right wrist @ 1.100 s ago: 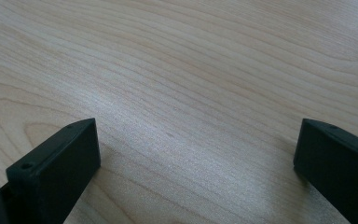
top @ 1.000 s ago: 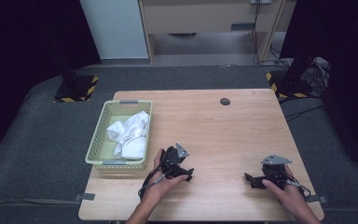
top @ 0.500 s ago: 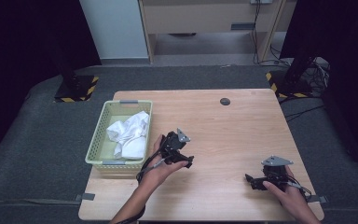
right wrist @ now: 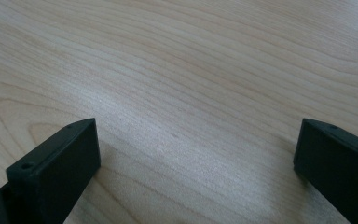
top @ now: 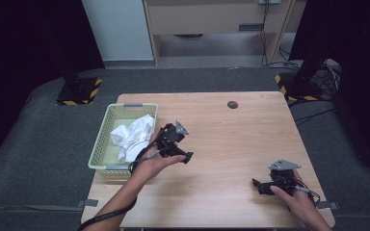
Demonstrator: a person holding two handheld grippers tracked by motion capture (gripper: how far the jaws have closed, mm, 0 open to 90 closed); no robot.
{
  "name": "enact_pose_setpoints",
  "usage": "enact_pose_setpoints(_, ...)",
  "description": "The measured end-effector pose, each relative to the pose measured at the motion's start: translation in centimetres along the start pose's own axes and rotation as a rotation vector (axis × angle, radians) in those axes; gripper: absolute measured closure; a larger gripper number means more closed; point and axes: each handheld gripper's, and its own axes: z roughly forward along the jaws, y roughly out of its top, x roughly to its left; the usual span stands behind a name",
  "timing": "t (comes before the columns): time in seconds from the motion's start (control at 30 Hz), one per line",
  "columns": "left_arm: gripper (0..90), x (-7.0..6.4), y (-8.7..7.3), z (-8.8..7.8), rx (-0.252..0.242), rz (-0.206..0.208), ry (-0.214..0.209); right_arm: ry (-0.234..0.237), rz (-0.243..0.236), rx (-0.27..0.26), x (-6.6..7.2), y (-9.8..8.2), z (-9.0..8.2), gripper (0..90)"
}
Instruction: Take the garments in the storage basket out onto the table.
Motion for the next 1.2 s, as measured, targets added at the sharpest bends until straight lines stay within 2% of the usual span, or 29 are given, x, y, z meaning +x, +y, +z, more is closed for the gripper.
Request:
enact_pose_setpoints(0.07, 5.9, 0.5, 0.0, -0.7, 0.0, -0.007, -0.013, -0.004, 0.004, 0.001, 0.1, 0.1, 0.1, 0.4)
enact_pose_setpoints(0.2, 5.7, 1.1, -0.1, -1.6, 0.033, 0.018, 0.017, -0.004, 0.003, 0.001, 0.2, 0.1, 0.1, 0.4)
enact_pose_setpoints(0.27, 5.9, 1.4, -0.5, -1.6, 0.017, -0.01, 0.01, -0.005, 0.002, 0.001, 0.2, 0.1, 0.1, 0.4)
enact_pose_setpoints(0.43, 6.1, 2.2, -1.1, -1.0, 0.032, -0.004, 0.031, -0.005, 0.0, 0.0, 0.2, 0.1, 0.1, 0.4)
enact_pose_setpoints(0.63, 6.2, 3.4, -1.2, -1.4, 0.016, -0.066, 0.058, -0.002, 0.001, -0.001, 0.2, 0.2, 0.2, 0.4)
enact_pose_setpoints(0.77, 6.3, 4.2, -1.1, -2.0, 0.015, -0.08, 0.081, -0.001, 0.0, -0.001, 0.2, 0.2, 0.2, 0.4)
enact_pose_setpoints(0.93, 5.9, 5.5, -1.3, -2.4, 0.039, -0.076, 0.113, -0.001, 0.0, -0.002, 0.2, 0.2, 0.2, 0.4)
enact_pose_setpoints(1.2, 5.8, 8.2, -2.6, -3.1, 0.052, -0.143, 0.151, -0.001, 0.0, -0.002, 0.2, 0.2, 0.2, 0.4)
